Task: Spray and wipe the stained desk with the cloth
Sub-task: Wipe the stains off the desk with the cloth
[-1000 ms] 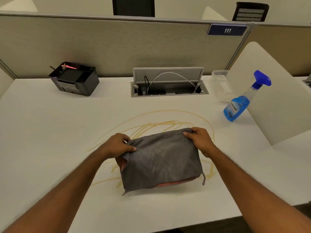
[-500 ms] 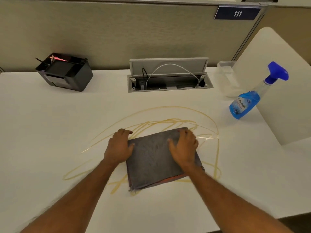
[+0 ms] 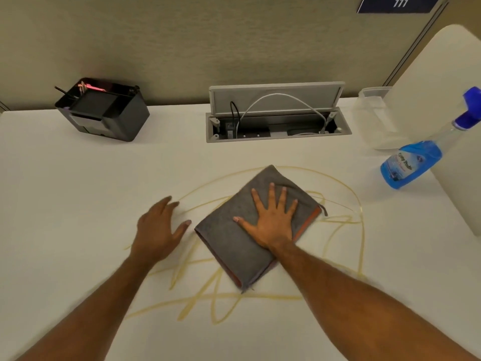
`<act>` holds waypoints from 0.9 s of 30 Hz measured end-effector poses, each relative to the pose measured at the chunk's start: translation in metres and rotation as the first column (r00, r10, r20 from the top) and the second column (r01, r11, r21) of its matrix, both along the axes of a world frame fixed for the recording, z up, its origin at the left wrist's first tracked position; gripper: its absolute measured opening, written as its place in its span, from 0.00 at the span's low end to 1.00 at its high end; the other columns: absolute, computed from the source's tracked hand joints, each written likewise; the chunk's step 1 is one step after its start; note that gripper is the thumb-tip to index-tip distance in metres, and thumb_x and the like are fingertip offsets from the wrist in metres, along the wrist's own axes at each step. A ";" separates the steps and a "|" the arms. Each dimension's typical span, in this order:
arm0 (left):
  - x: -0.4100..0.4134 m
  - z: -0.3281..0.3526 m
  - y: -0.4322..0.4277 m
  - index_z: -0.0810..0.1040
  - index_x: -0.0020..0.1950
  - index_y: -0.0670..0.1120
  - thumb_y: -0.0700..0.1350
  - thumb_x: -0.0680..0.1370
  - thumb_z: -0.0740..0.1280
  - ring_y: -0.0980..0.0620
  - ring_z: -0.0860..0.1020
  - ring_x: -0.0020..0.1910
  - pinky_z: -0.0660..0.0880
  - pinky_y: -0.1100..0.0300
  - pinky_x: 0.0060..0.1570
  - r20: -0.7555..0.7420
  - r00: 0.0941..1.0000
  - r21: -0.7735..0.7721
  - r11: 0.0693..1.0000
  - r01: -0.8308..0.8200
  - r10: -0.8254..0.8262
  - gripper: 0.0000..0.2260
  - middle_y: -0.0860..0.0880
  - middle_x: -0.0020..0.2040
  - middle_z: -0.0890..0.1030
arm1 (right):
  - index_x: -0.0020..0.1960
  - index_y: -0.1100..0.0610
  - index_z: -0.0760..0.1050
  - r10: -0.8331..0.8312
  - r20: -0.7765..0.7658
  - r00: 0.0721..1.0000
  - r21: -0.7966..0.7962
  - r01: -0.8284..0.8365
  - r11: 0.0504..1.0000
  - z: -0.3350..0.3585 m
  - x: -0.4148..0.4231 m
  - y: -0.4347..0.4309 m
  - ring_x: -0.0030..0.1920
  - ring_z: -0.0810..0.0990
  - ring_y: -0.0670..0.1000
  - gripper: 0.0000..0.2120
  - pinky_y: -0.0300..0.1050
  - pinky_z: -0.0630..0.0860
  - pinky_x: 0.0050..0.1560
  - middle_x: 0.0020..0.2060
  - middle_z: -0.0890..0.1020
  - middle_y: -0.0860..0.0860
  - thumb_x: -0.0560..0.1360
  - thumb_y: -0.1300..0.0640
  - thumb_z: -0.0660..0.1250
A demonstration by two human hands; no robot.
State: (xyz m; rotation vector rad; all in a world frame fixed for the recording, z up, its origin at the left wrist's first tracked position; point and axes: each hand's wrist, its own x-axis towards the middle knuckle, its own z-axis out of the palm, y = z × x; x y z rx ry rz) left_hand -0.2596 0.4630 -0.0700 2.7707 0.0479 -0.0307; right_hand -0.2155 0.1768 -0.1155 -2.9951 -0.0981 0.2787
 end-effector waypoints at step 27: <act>0.094 -0.039 0.126 0.58 0.79 0.48 0.65 0.79 0.53 0.47 0.49 0.80 0.46 0.46 0.76 -0.111 0.992 0.056 0.996 0.072 -0.066 0.33 0.45 0.81 0.52 | 0.78 0.49 0.59 -0.039 0.199 0.979 0.219 -0.005 0.976 -0.005 -0.046 -0.026 0.80 0.50 0.47 0.31 0.59 0.39 0.78 0.78 0.61 0.50 0.78 0.37 0.50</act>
